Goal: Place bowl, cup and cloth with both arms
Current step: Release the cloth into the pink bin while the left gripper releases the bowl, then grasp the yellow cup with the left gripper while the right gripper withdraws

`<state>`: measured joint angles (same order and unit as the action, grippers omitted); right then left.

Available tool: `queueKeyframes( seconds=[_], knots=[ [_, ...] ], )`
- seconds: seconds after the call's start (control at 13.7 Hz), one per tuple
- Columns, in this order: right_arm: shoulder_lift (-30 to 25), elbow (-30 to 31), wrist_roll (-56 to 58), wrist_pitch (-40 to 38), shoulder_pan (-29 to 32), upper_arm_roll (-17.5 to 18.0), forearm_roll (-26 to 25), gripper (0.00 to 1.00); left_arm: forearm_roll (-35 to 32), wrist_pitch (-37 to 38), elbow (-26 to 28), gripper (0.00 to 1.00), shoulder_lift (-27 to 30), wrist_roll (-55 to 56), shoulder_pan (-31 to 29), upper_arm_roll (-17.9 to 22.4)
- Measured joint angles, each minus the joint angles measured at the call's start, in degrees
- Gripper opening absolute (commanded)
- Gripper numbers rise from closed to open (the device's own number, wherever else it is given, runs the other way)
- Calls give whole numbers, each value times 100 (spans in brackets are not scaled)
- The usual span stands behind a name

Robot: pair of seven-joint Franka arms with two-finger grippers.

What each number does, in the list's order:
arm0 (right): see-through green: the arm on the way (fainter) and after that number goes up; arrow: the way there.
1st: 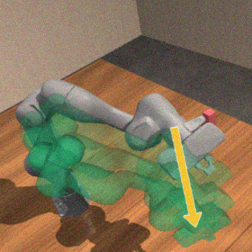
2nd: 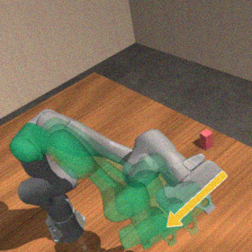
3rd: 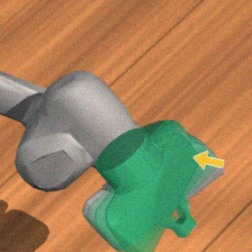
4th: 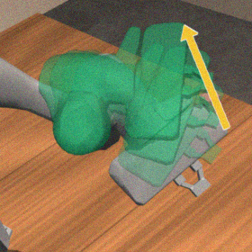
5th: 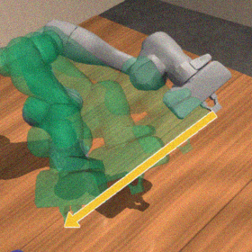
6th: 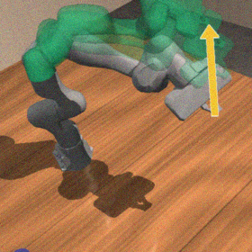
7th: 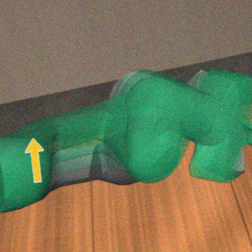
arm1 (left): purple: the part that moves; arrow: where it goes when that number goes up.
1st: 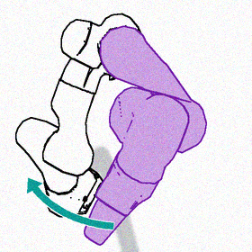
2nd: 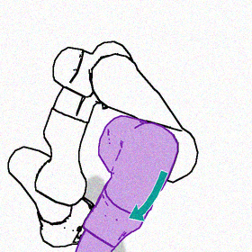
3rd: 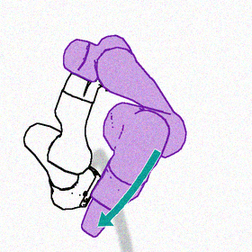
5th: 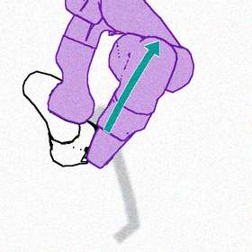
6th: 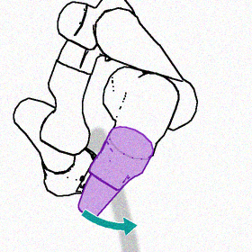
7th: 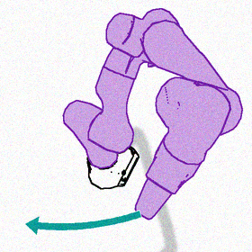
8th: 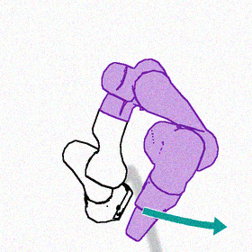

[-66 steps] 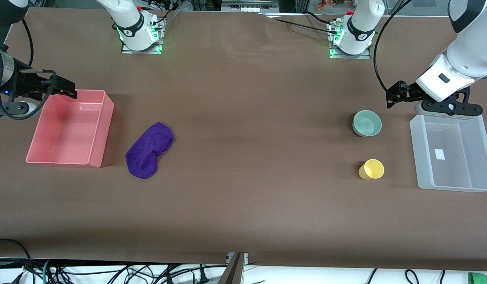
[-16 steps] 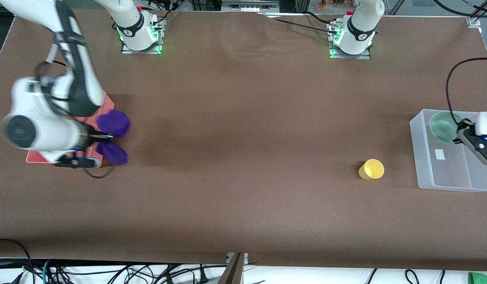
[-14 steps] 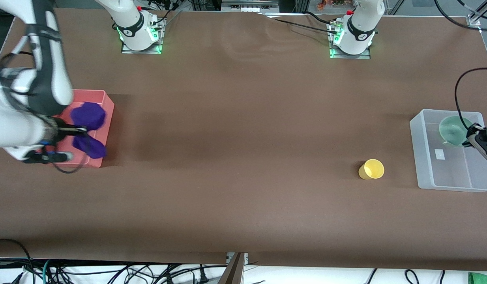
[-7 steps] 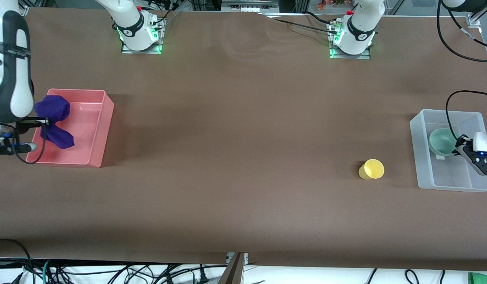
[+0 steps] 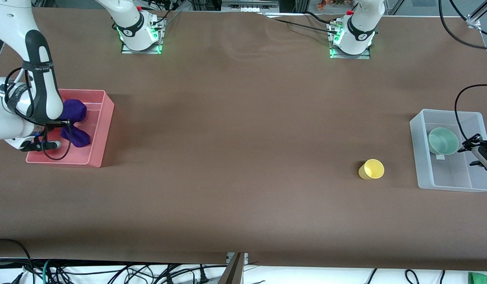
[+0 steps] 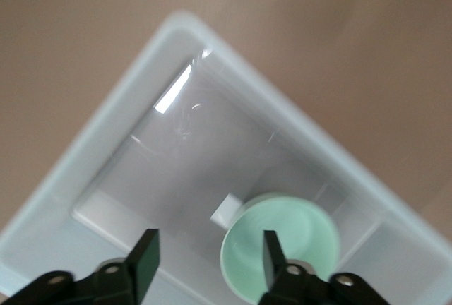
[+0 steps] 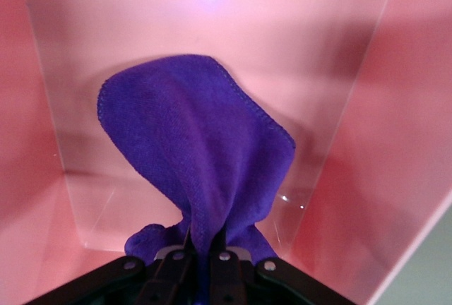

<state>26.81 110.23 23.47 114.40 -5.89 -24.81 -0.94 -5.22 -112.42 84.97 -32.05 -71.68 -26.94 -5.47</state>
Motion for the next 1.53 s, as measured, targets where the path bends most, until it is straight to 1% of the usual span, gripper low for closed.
queueKeyframes(
  seconds=[0.15, 0.29, 0.36, 0.51, 0.66, 0.73, 0.8, 0.88, 0.95, 1.09, 1.31, 1.46, 1.53],
  knots=[
    [-18, 0, -3, 2, 3, -4, 1, 100, 7, 257, 15, 100, 233, 1022, 263, -283],
    [-100, -35, -4, 3, 2, -5, 6, 100, 10, 275, 65, 100, 210, 2262, 497, -614],
    [-185, -100, -8, -31, 0, -4, 16, 100, 10, 272, 95, 100, 162, 2849, 648, -715],
    [-469, -404, -15, -483, -10, 22, 185, 100, 11, 159, 157, 100, -13, 3927, 1034, -763],
    [-823, -963, -15, -1225, -18, 175, 301, 100, 11, -177, 293, 100, -299, 4774, 1298, -764],
    [-1002, -1227, -16, -1524, -23, 333, 310, 100, 11, -379, 371, 89, -466, 5009, 1365, -762],
    [-1174, -1427, -25, -1750, -28, 522, 314, 100, 11, -599, 437, 65, -617, 5116, 1389, -762],
    [-1343, -1560, -37, -1898, -33, 745, 315, 100, 11, -832, 505, 34, -743, 5140, 1388, -758],
    [-1487, -1632, -47, -1961, -39, 983, 314, 100, 11, -1012, 545, 0, -836, 5145, 1385, -748],
    [-1732, -1676, -220, -1991, -69, 1380, 314, 100, 11, -1144, 560, 0, -963, 5149, 1372, -739],
    [-1961, -1683, -921, -2253, -88, 1796, 313, 100, 11, -1148, 526, 0, -961, 5146, 1359, -736],
    [-2030, -1830, -1100, -2552, -94, 1981, 211, 100, 9, -1107, 461, 0, -893, 5142, 1345, -730],
    [-2045, -1982, -1129, -2675, -94, 2004, 124, 100, 9, -977, 418, 0, -810, 5141, 1338, -723]
  ],
)
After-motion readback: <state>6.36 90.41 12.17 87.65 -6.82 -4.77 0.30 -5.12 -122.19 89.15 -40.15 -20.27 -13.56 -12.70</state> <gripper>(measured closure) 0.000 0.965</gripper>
